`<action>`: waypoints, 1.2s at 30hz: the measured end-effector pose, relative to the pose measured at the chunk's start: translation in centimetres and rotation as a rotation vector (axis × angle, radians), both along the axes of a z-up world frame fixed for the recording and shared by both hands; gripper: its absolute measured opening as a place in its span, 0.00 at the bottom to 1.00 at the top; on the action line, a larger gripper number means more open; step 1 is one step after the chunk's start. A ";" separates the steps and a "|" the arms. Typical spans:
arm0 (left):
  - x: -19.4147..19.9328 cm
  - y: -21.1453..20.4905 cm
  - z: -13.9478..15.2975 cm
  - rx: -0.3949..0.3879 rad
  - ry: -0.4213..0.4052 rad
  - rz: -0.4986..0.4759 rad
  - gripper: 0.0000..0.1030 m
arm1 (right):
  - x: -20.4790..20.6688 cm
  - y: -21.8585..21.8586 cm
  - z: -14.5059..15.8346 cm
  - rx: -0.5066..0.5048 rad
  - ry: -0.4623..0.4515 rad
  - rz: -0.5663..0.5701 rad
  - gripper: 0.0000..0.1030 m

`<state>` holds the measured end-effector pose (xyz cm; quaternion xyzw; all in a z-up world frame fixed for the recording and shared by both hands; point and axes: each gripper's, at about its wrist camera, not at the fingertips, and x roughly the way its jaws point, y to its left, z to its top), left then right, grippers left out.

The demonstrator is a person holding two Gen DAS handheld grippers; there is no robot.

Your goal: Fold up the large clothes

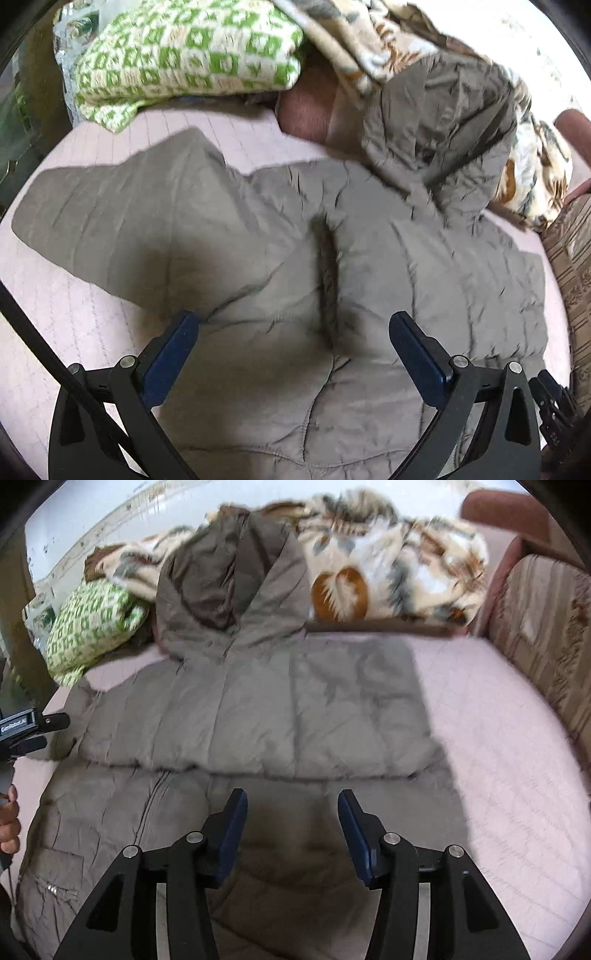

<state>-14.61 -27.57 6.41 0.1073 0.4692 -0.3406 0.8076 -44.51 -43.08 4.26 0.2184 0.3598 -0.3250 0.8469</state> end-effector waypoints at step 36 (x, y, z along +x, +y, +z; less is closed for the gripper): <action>12.0 13.8 2.7 -0.133 0.012 0.359 1.00 | 0.6 -0.3 -0.4 0.057 -0.055 -0.007 0.53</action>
